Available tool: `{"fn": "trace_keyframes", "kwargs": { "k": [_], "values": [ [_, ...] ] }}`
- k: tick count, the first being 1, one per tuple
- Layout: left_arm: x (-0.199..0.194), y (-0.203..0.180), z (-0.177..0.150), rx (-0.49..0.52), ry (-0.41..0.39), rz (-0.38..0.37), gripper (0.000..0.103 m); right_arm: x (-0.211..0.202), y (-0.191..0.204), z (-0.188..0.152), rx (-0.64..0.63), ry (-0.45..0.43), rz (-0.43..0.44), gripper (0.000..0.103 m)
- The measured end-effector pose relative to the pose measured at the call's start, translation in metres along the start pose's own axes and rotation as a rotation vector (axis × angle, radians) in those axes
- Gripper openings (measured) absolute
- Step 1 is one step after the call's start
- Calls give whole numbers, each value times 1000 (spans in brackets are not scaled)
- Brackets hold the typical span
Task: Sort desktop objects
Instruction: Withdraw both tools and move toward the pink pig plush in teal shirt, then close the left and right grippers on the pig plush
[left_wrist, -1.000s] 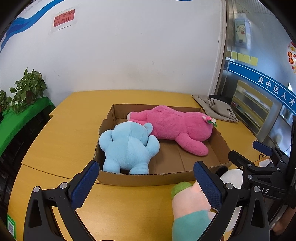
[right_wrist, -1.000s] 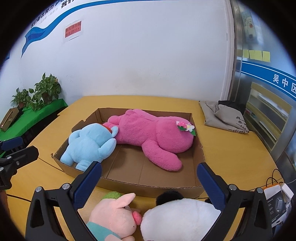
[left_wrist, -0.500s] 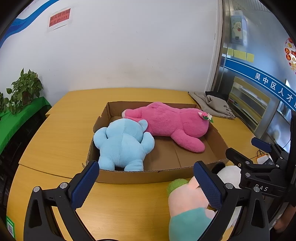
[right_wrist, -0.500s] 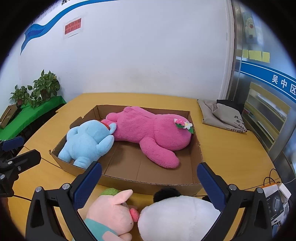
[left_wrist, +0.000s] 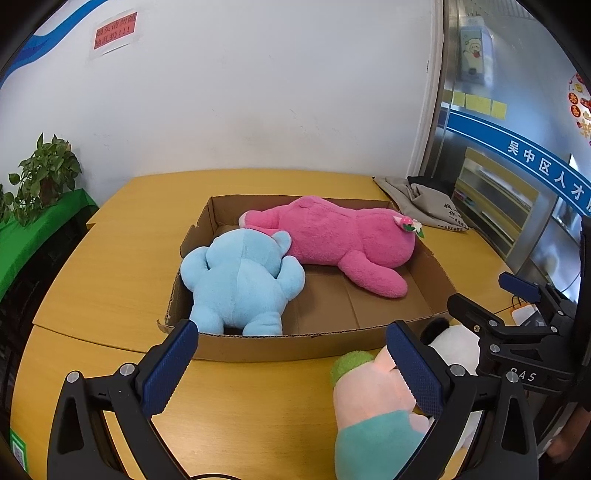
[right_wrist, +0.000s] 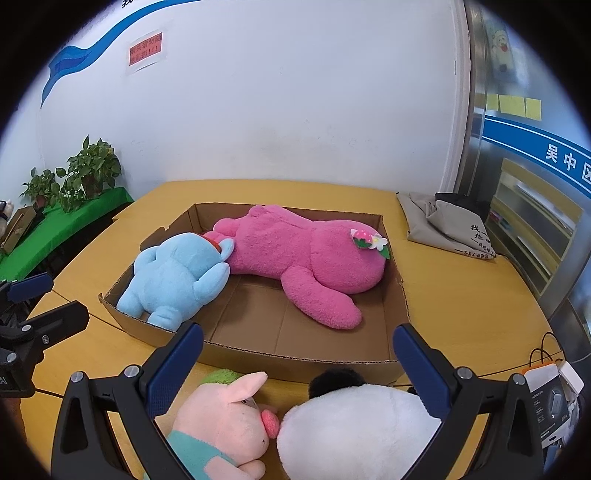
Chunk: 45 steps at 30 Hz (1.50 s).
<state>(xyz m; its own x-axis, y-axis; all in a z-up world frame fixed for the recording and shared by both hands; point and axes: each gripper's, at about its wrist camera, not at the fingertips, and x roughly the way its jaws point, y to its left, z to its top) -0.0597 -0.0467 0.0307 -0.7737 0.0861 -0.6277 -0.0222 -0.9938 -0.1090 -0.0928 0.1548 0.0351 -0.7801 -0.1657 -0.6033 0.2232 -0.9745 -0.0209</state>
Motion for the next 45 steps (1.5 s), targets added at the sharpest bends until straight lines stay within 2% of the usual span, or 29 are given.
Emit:
{"fn": "trace_keyframes", "kwargs": {
  "k": [2,19,25,31,33,35,37,40,43,45],
  "values": [
    [1,2,0,-12,5,-28,103,1,0,0,1,3,-2,103],
    [11,-1,-8,-14,58,-69,103,9,-6,-2,16,27,-16,103],
    [22,-3,-13,-31,113,-131,103,8,-16,-7,34,33,-21,103],
    [39,-5,-21,-65,204,-224,103,2,-26,-16,34,46,-13,103],
    [49,-7,-26,-68,248,-251,103,-4,-28,-24,18,55,19,103],
    [59,-10,-30,-84,305,-269,103,-12,-27,-40,-1,81,78,103],
    [70,-19,-34,-57,340,-298,103,-19,-21,-59,-20,121,149,103],
    [90,-35,-40,-21,390,-311,103,-23,-2,-87,-29,199,264,103],
    [116,-51,-50,6,460,-350,102,-15,21,-103,-41,244,313,103],
    [128,-56,-59,31,490,-297,96,-6,33,-110,-44,266,338,102]
  ]
}}
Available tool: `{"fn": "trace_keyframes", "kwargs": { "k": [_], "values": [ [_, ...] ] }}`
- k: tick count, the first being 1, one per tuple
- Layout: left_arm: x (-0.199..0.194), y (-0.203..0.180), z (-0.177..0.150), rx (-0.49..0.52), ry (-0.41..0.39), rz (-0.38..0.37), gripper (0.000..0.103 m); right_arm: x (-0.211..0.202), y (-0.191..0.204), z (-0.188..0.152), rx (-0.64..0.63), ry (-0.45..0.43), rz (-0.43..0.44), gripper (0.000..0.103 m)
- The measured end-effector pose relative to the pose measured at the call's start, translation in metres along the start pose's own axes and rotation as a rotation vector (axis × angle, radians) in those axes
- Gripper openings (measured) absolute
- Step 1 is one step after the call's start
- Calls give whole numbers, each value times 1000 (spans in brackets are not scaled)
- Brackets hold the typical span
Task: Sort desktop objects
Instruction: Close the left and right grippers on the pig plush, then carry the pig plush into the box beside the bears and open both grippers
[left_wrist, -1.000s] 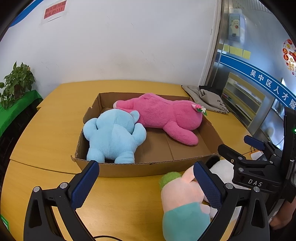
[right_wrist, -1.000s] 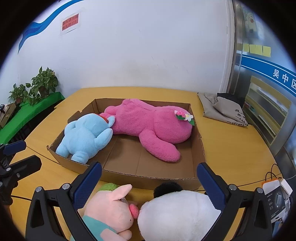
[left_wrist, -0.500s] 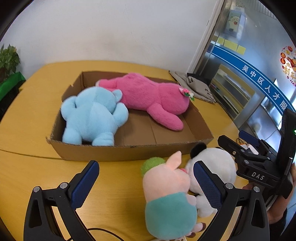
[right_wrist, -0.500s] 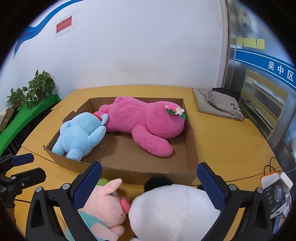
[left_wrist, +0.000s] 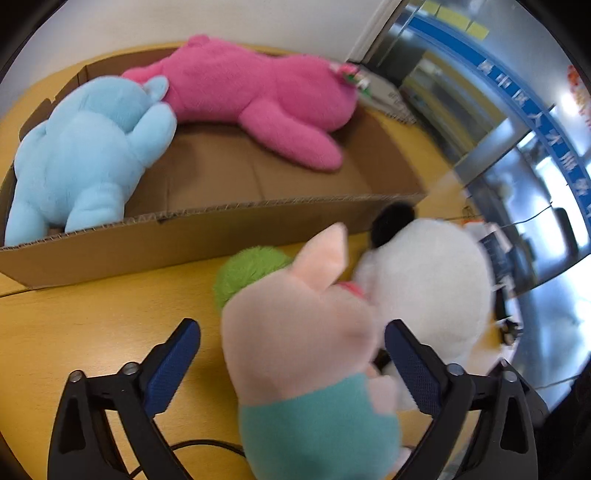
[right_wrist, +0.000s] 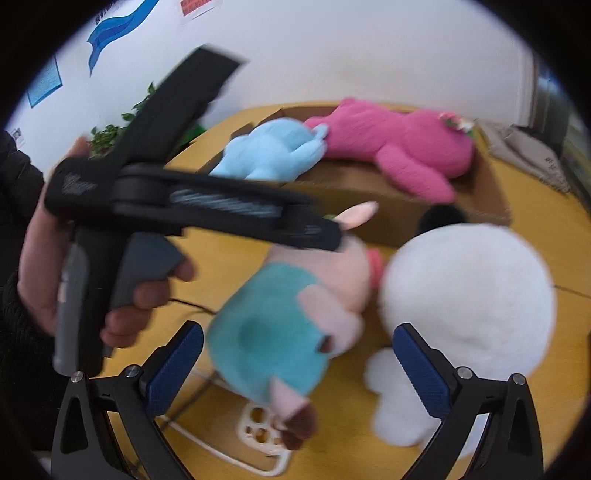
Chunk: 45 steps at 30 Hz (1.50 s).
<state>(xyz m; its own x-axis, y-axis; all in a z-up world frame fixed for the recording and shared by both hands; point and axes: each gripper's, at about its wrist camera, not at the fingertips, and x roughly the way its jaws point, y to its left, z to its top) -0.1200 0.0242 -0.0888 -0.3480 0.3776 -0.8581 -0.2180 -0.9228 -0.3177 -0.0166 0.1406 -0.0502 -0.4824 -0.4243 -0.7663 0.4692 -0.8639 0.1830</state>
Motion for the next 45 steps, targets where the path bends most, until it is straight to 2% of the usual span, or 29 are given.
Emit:
{"fn": "trace_keyframes", "kwargs": {
  "k": [2,4,5,7,8,12,15,17,19,20,21,22,23,28,32,36,38,42,45],
  "values": [
    [5,4,-4,-23,9,-31,95,13,5,-3,-1,20,27,100],
    [10,9,-8,-46,17,-64,86,26,10,-5,-5,35,48,99],
    [12,11,-9,-58,21,-80,84,29,10,-6,-12,33,42,98],
    [7,13,-12,-65,20,-68,81,31,8,-5,-18,35,43,94],
    [4,14,-13,-65,23,-67,81,30,7,-5,-27,37,49,86],
    [-7,24,-21,-89,29,-81,80,30,3,-10,-57,76,81,82],
    [-12,30,-25,-90,21,-94,87,40,0,-18,-26,127,124,83],
    [-14,34,-24,-93,10,-58,92,43,5,-16,-19,136,132,84],
    [-11,39,-21,-106,7,-12,102,44,19,-12,-59,129,122,84],
    [-9,43,-21,-109,10,-9,102,45,23,-8,-71,123,113,83],
    [-8,45,-21,-110,12,-29,98,46,25,-6,-79,118,108,82],
    [-7,47,-21,-111,15,-49,85,48,25,-5,-74,118,111,78],
    [-7,49,-22,-116,22,-106,77,50,22,-4,-64,116,124,73],
    [-20,38,-25,-81,18,-84,65,43,18,-6,-55,85,183,65],
    [-61,21,-18,-36,-74,-64,64,29,25,-1,-53,17,224,65],
    [-110,4,14,29,-199,-66,64,-1,27,27,-82,-108,244,65],
    [-134,-7,44,89,-265,-52,64,-16,26,54,-130,-180,225,65],
    [-141,-15,112,175,-316,-12,64,-16,12,114,-171,-269,192,65],
    [-121,-4,159,204,-310,-17,65,8,-11,156,-170,-310,167,65]
  ]
}}
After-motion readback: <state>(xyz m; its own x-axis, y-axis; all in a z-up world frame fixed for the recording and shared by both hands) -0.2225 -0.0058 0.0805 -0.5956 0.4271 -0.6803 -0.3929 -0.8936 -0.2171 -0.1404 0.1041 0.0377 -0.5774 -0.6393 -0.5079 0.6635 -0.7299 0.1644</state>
